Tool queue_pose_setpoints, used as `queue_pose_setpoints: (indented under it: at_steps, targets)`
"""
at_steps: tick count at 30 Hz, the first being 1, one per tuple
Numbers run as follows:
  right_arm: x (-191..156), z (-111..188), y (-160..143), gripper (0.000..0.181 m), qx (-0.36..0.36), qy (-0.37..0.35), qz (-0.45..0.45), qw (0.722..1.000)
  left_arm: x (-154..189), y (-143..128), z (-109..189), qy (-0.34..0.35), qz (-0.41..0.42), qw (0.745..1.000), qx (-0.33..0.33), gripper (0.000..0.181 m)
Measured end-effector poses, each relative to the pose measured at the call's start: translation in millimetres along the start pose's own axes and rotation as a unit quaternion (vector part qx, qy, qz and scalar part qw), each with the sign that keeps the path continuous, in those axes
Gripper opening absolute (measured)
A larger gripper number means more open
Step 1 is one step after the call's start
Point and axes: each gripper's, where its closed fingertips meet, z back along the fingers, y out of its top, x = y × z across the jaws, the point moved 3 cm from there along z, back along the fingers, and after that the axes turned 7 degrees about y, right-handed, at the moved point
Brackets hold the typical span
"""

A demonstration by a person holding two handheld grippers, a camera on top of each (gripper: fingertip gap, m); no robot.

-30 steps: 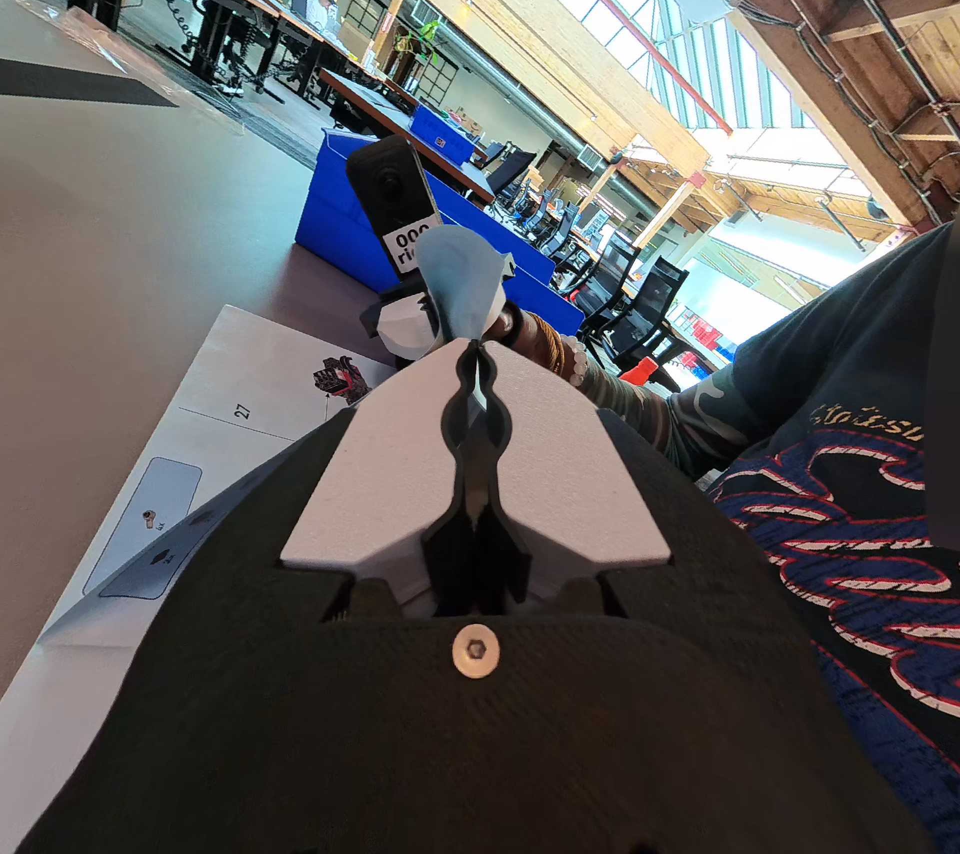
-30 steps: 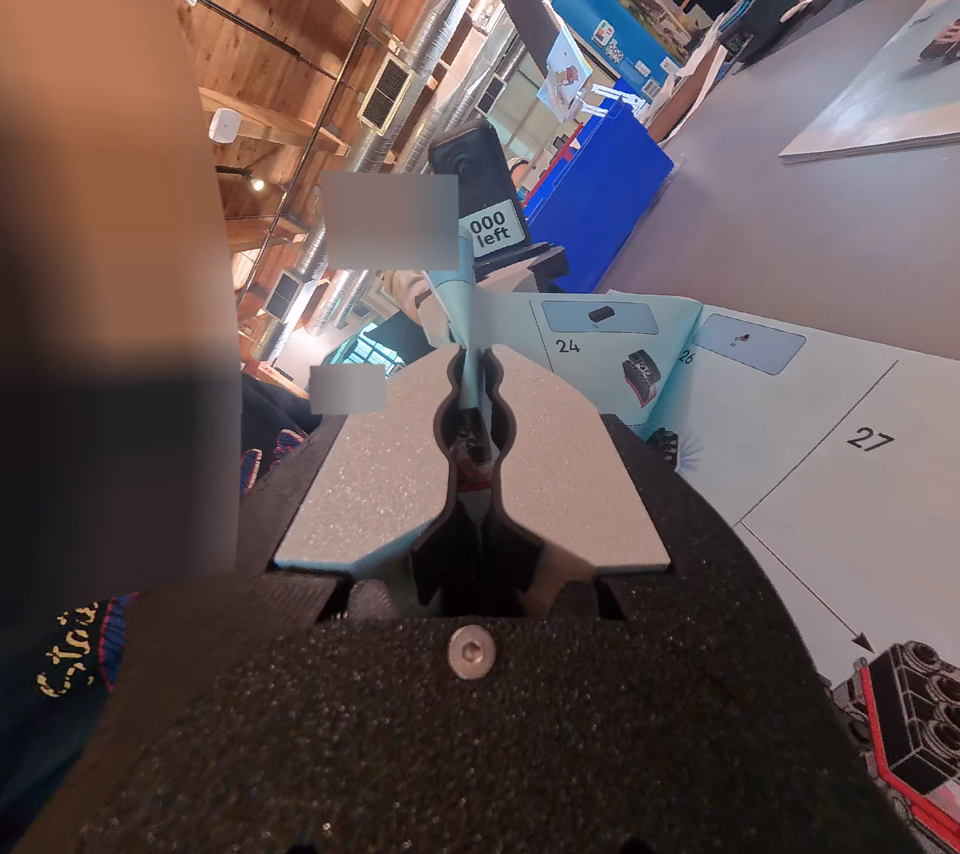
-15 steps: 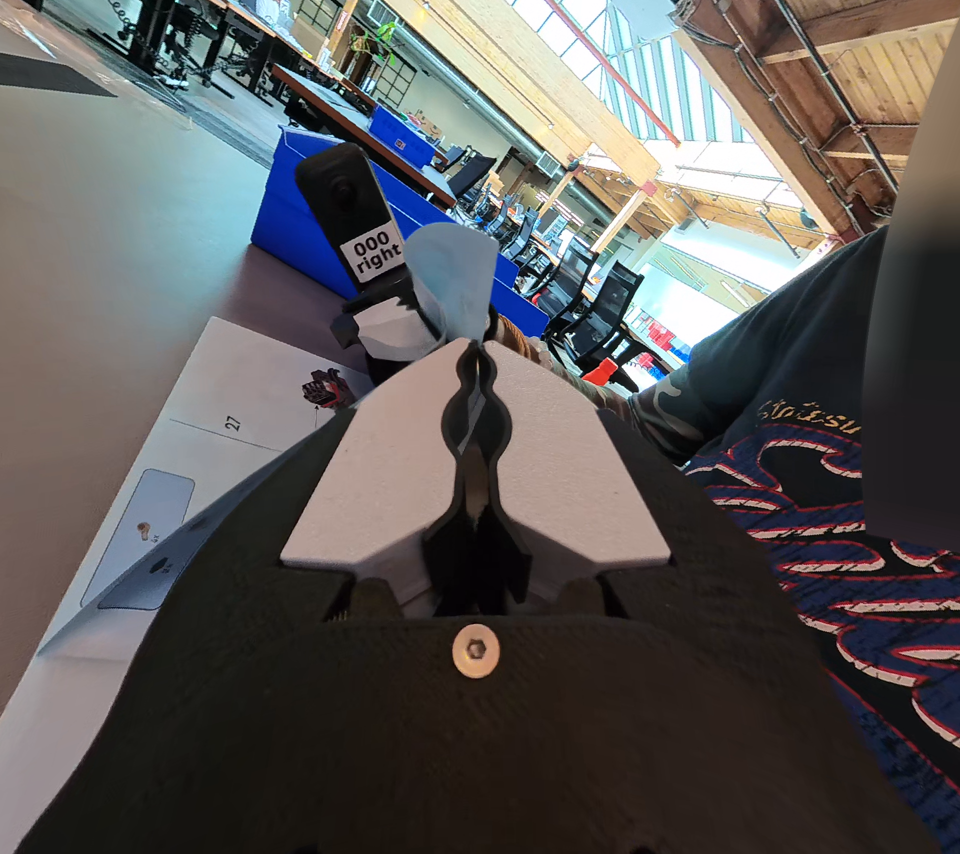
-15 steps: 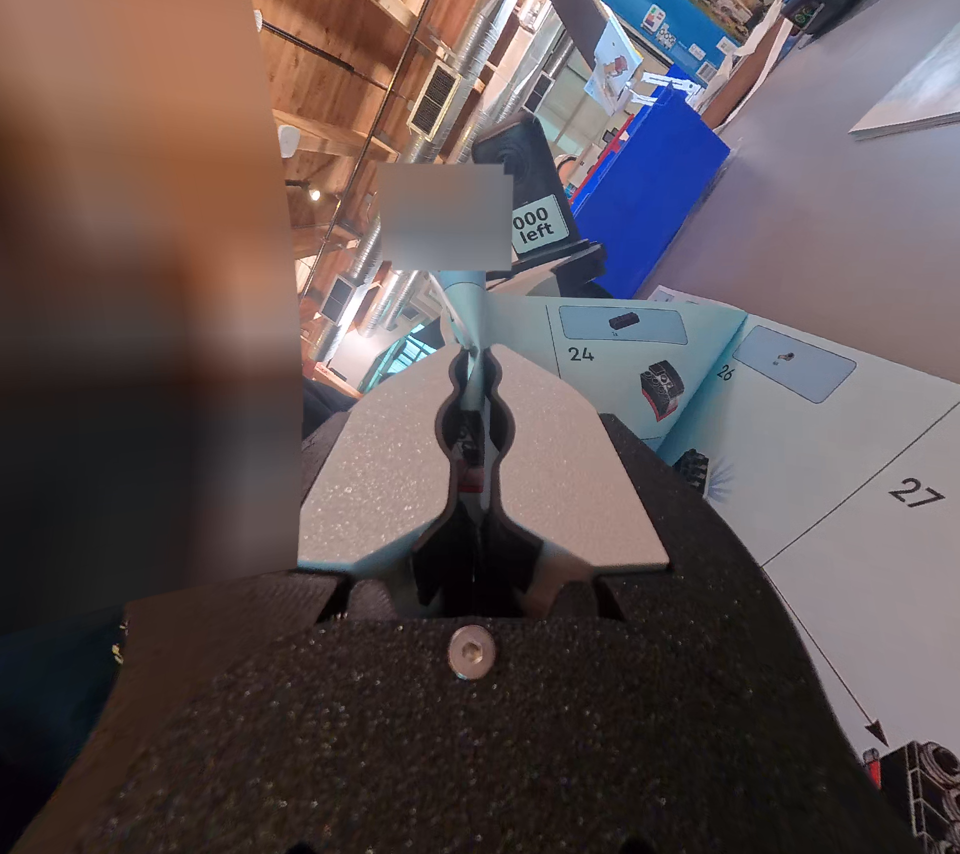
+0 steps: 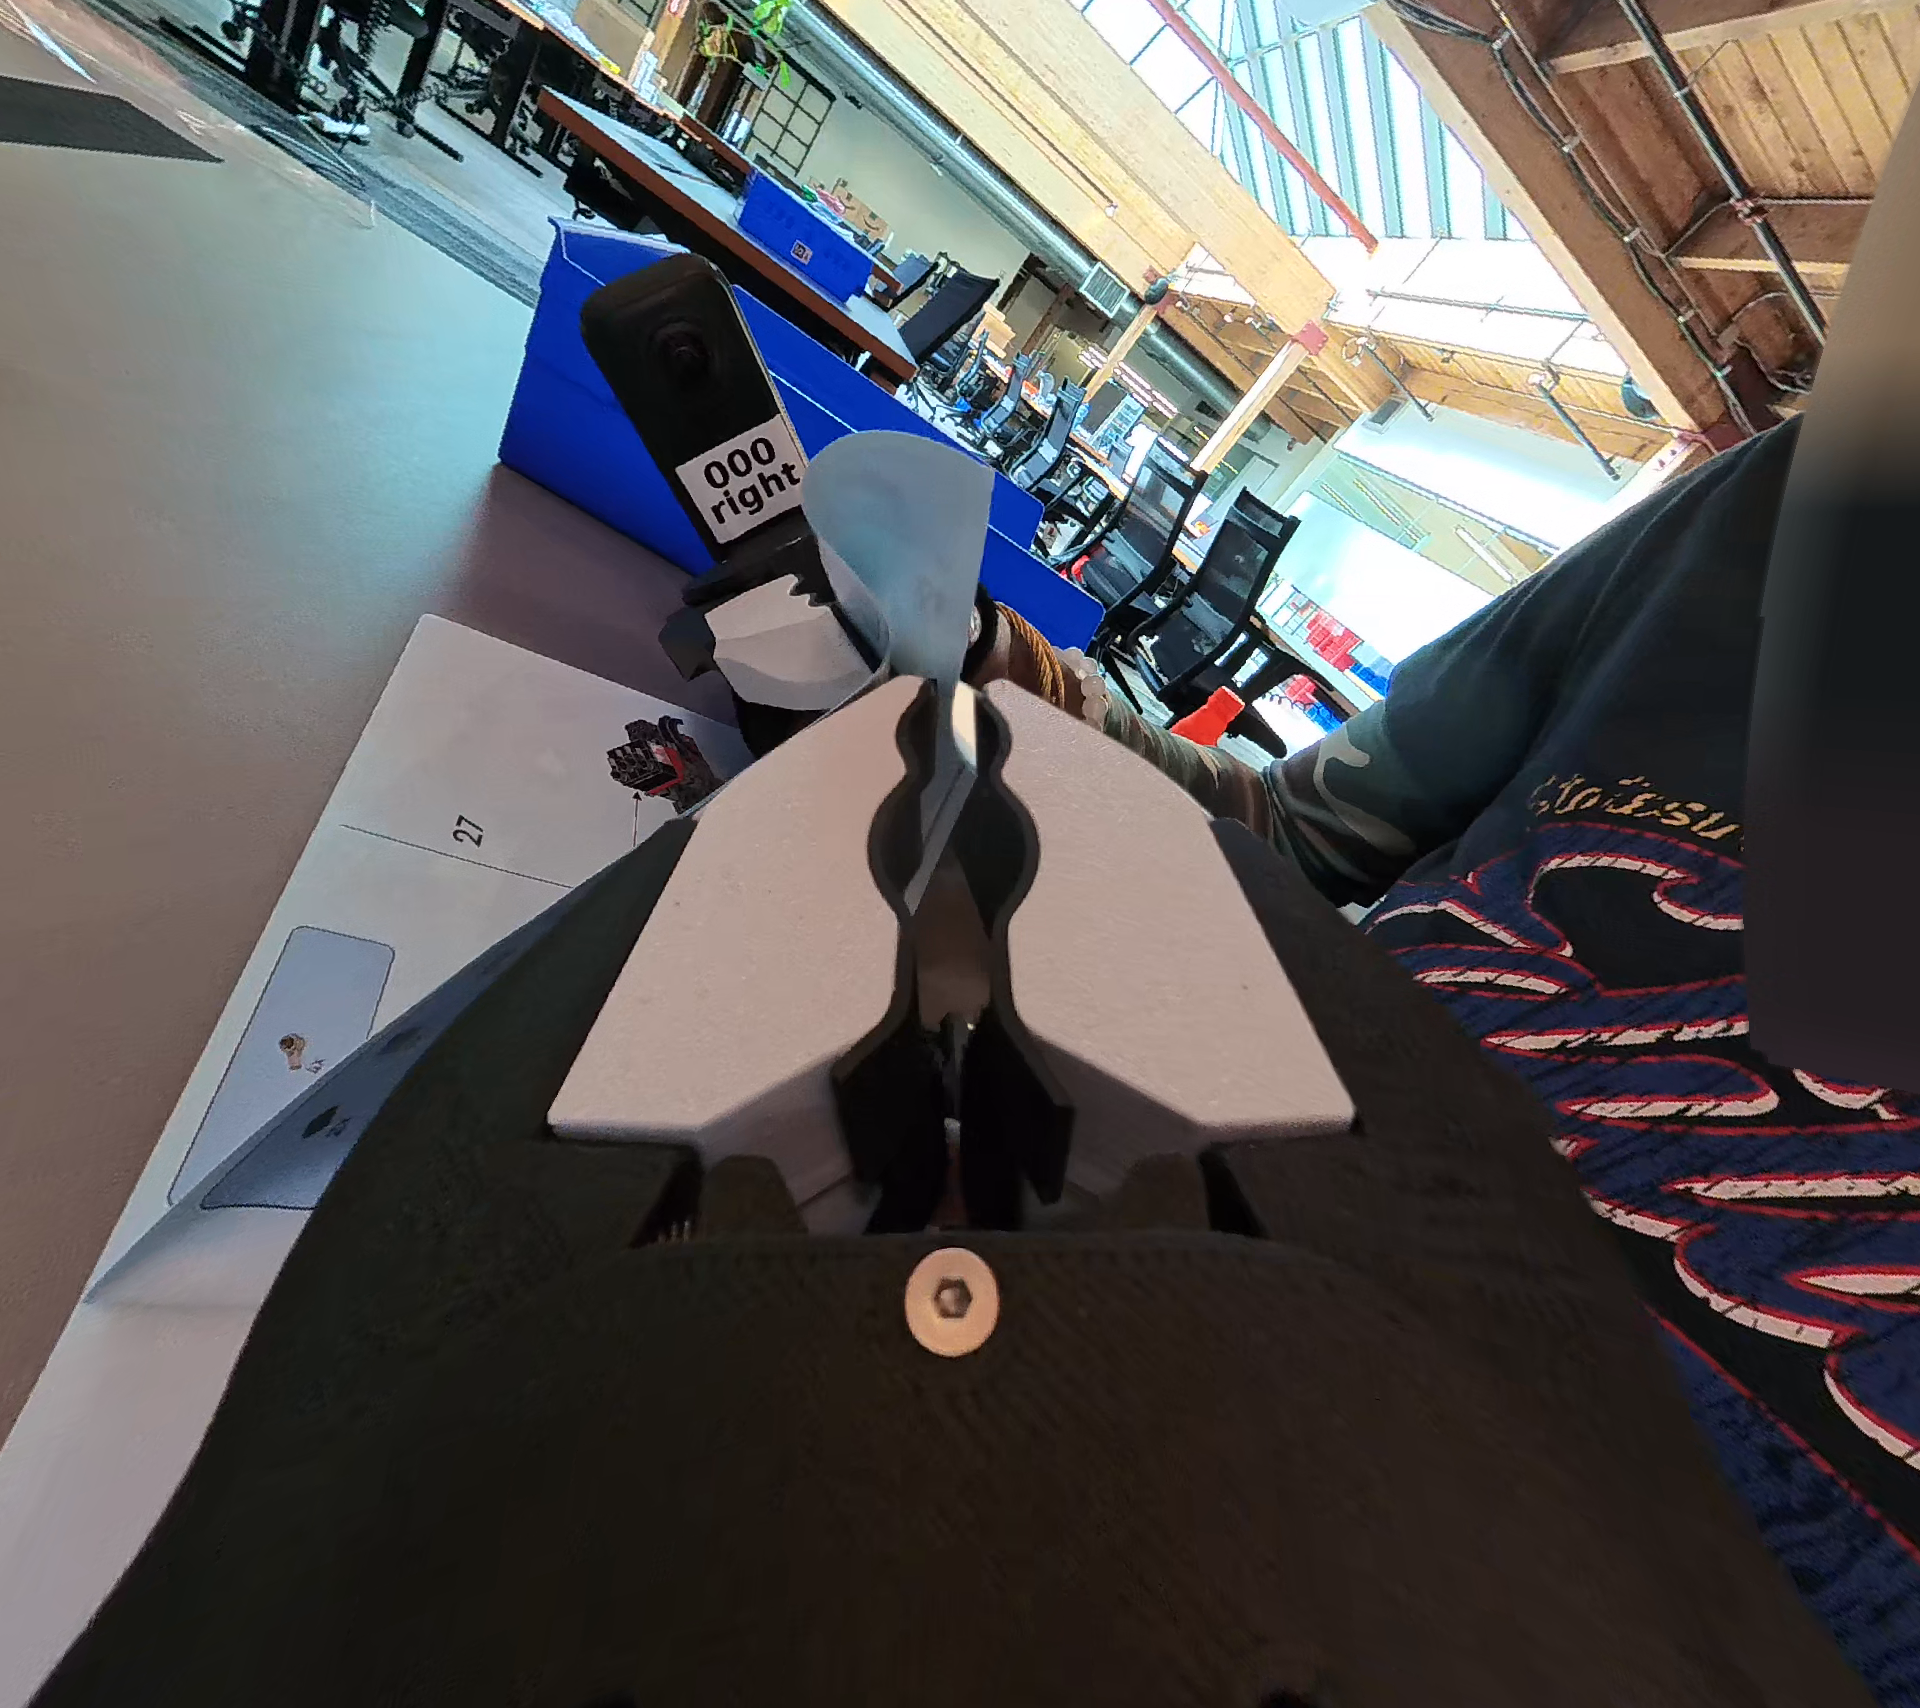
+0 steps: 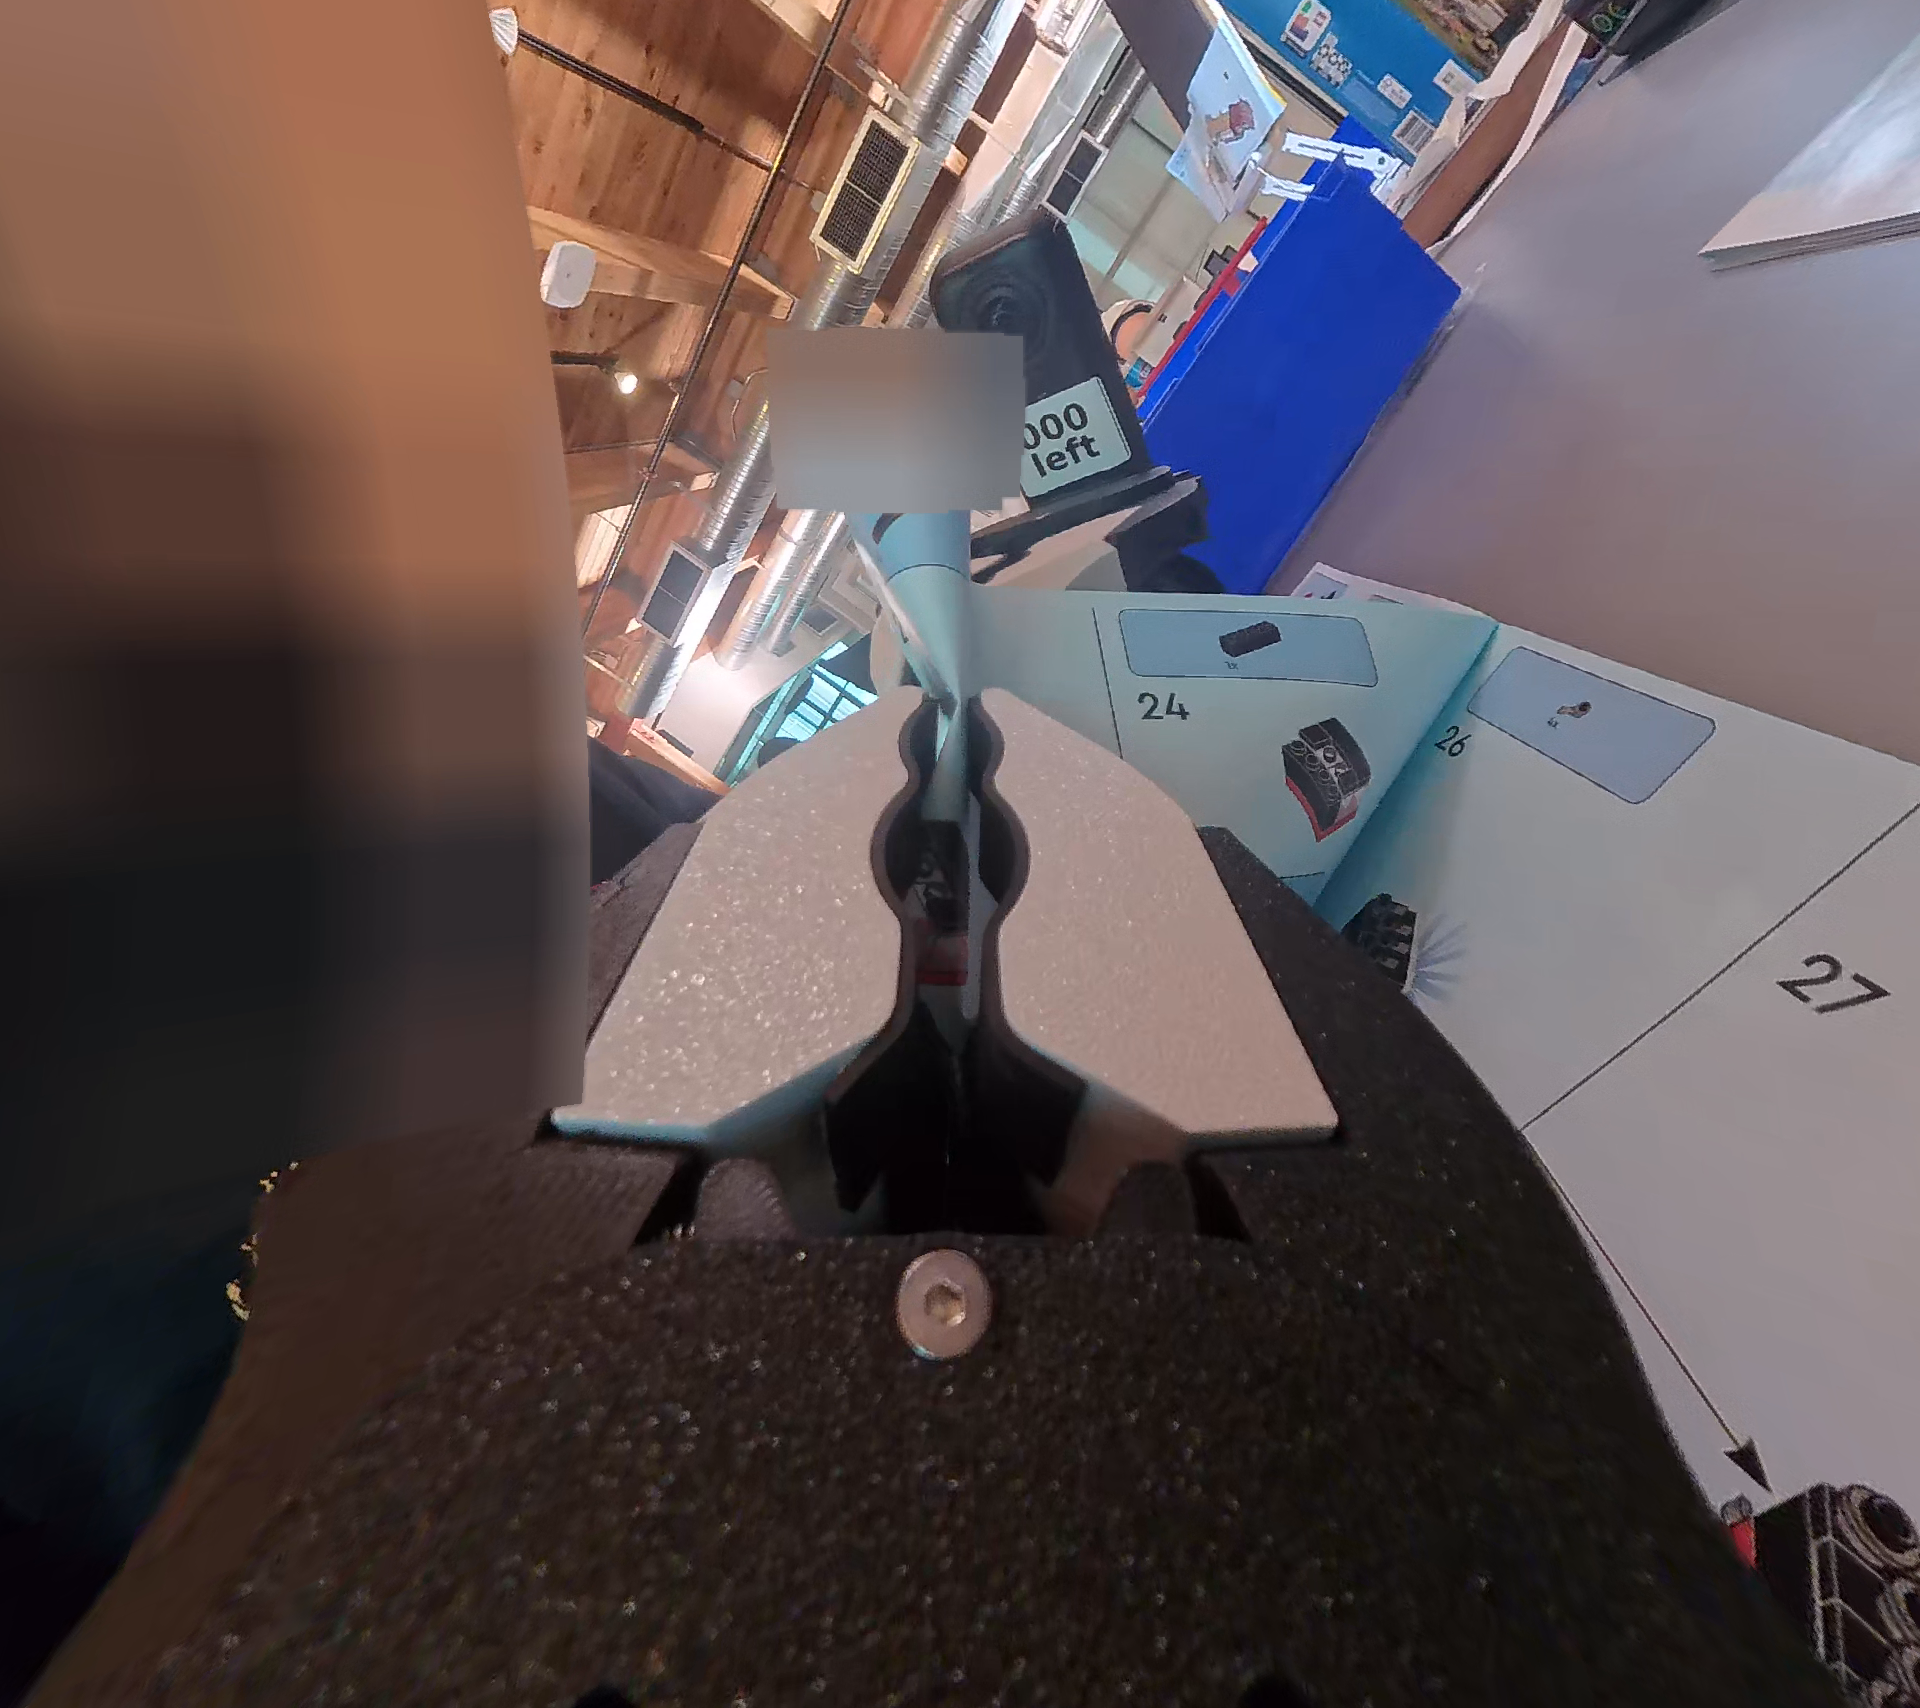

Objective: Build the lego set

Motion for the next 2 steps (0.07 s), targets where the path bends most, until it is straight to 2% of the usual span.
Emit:
queue_pose_setpoints:
  at_steps: [1, 2]
  targets:
    - [-0.1, -0.4, -0.3, 0.005, -0.001, 0.001, -0.001, 1.000, -0.5, -0.7, -0.6, 0.002, -0.001, 1.000, -0.002, 0.006]
    - [-0.2, -0.8, -0.6, 0.005, -0.002, 0.002, -0.001, 1.000, -0.7, -1.5, -0.9, 0.004, -0.002, 1.000, -0.004, 0.004]
